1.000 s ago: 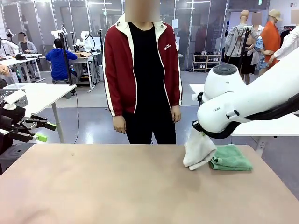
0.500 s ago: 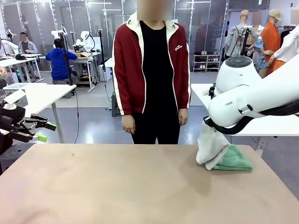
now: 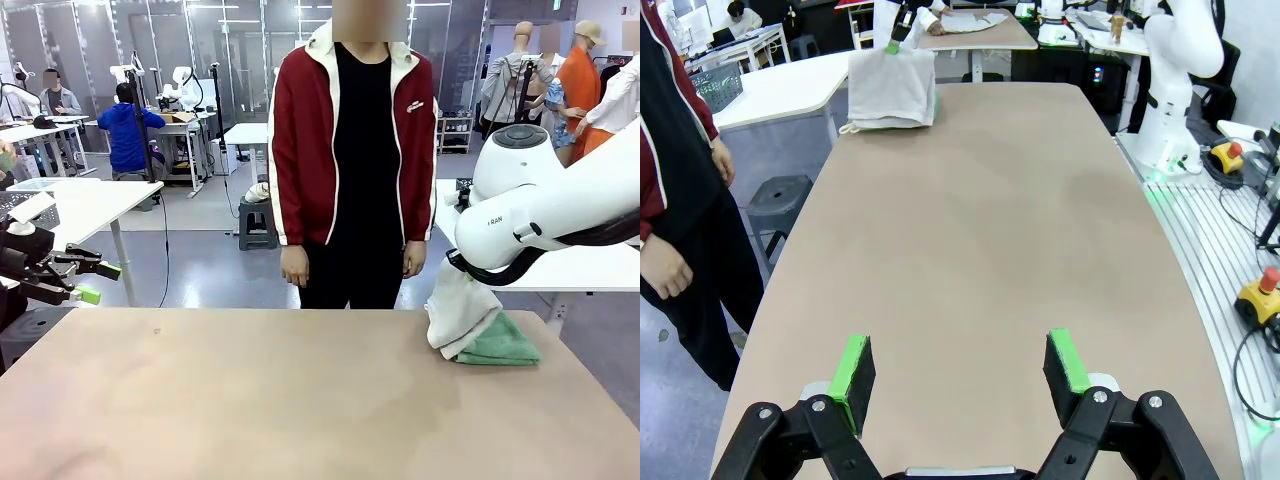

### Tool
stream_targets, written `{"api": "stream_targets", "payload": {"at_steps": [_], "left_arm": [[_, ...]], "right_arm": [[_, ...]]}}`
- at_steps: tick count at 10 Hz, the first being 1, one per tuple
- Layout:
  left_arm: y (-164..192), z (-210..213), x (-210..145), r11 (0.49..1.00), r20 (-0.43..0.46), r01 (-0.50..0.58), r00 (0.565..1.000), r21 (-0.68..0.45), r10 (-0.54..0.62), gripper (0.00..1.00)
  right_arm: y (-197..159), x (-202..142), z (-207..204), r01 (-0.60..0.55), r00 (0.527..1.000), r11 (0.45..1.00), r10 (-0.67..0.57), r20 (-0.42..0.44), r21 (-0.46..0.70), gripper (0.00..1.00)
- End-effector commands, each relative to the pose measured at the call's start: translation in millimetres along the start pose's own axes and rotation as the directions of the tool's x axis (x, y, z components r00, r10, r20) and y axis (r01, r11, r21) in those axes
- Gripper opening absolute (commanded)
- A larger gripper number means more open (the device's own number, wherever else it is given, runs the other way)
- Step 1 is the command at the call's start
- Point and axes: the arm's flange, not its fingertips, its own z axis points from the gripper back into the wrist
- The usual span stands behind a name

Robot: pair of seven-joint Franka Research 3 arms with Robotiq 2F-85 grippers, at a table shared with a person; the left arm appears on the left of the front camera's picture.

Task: Fold the towels and place them in the basket.
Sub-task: Stack the folded Towel with hook on the right side of the table.

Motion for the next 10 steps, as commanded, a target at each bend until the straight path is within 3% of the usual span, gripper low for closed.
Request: {"api": "stream_targets", "payload": {"at_steps": [1,6,10], "left_arm": [[-3.2,-0.1,2.3,1.0,-0.002,0.005,1.0,0.005,-0.005,0.86],[-3.2,-0.1,2.3,1.0,-0.002,0.005,1.0,0.005,-0.005,0.86],[-3.2,-0.1,2.3,1.0,-0.002,0.005,1.0,0.005,-0.005,0.86]], "right_arm": [[-13.8,5.9,-12.4,-0.005,1.0,0.999,0.005,-0.025,-0.031,0.03],[-59.9,-7.4,-50.8,0.049,0.997,0.999,-0.05,-0.061,-0.018,0.03],[-80.3,-6.1,-86.8,0.066,0.997,0.998,-0.066,-0.035,0.023,0.03]]}}
